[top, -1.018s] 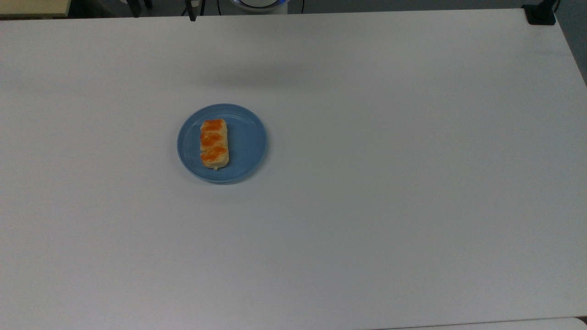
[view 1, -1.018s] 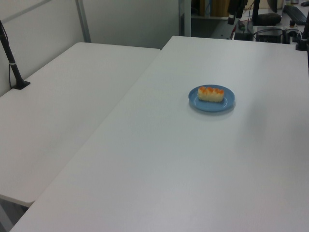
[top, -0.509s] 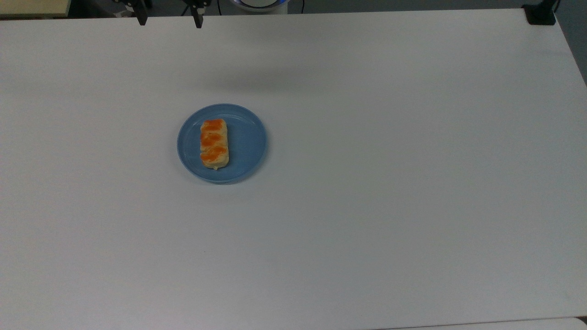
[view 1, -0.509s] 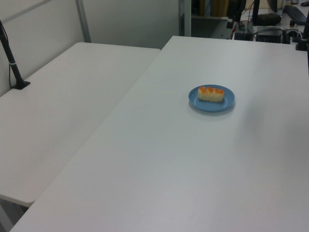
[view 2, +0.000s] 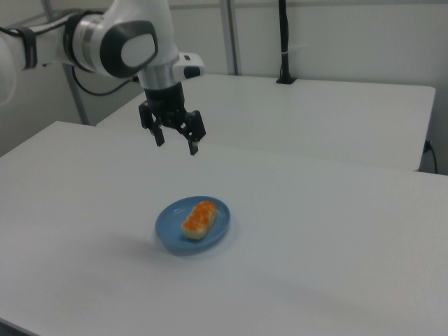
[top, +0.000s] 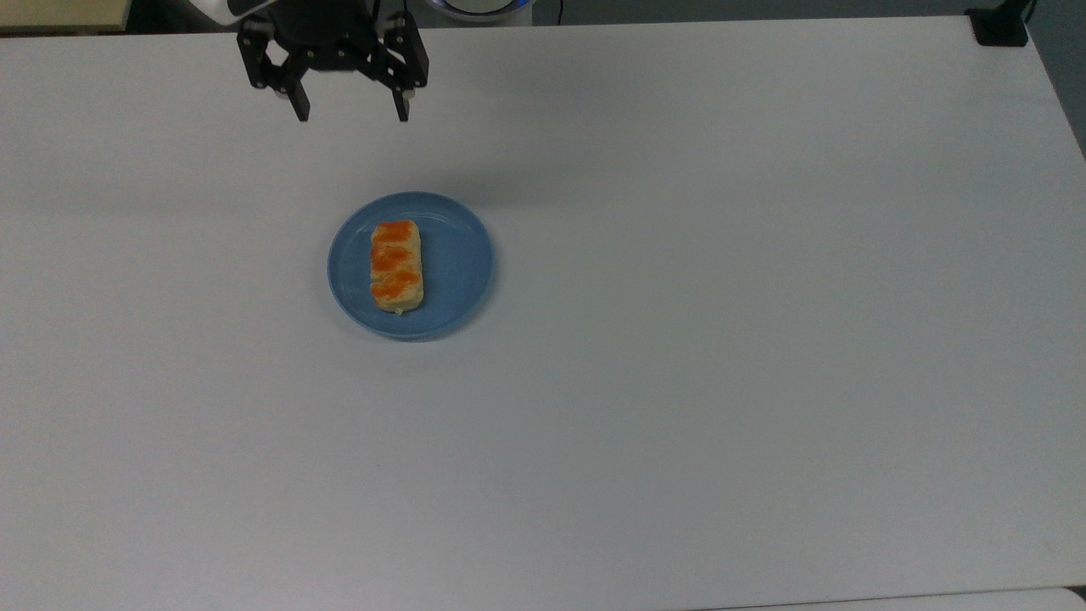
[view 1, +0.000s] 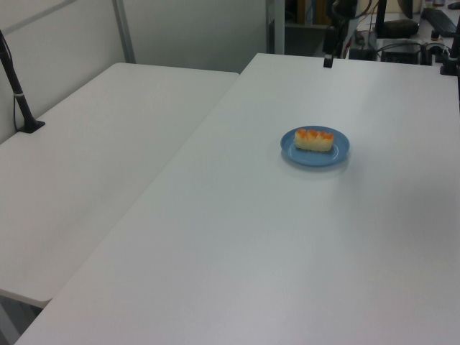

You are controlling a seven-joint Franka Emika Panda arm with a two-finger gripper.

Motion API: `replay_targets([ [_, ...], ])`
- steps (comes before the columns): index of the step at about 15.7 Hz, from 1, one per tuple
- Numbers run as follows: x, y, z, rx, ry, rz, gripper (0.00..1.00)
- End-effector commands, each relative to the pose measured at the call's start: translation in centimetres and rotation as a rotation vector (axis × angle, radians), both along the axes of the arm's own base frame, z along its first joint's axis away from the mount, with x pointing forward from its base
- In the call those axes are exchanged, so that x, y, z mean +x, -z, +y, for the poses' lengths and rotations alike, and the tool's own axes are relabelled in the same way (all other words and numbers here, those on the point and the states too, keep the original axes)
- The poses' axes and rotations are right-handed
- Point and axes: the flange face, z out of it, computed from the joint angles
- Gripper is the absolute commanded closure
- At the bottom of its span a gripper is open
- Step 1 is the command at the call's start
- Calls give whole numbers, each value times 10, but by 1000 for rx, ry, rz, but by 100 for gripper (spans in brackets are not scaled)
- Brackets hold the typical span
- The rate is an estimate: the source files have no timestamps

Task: Put the bread on the table
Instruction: 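Lower the open gripper over the bread on the blue plate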

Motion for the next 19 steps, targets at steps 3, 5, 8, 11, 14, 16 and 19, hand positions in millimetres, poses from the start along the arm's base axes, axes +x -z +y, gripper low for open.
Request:
replay_targets([
  [3,2,76,24,-70,-69,-60,0],
  [5,7,102,27,-93,-91,-43,0],
  [8,16,137,31,-92,-104,-8,0],
  [11,24,168,34,-102,-123,15,0],
  [14,28,190,36,-142,-159,32,0],
  [16,29,200,36,-142,-161,46,0],
  [19,30,206,44,-140,-176,54,23],
])
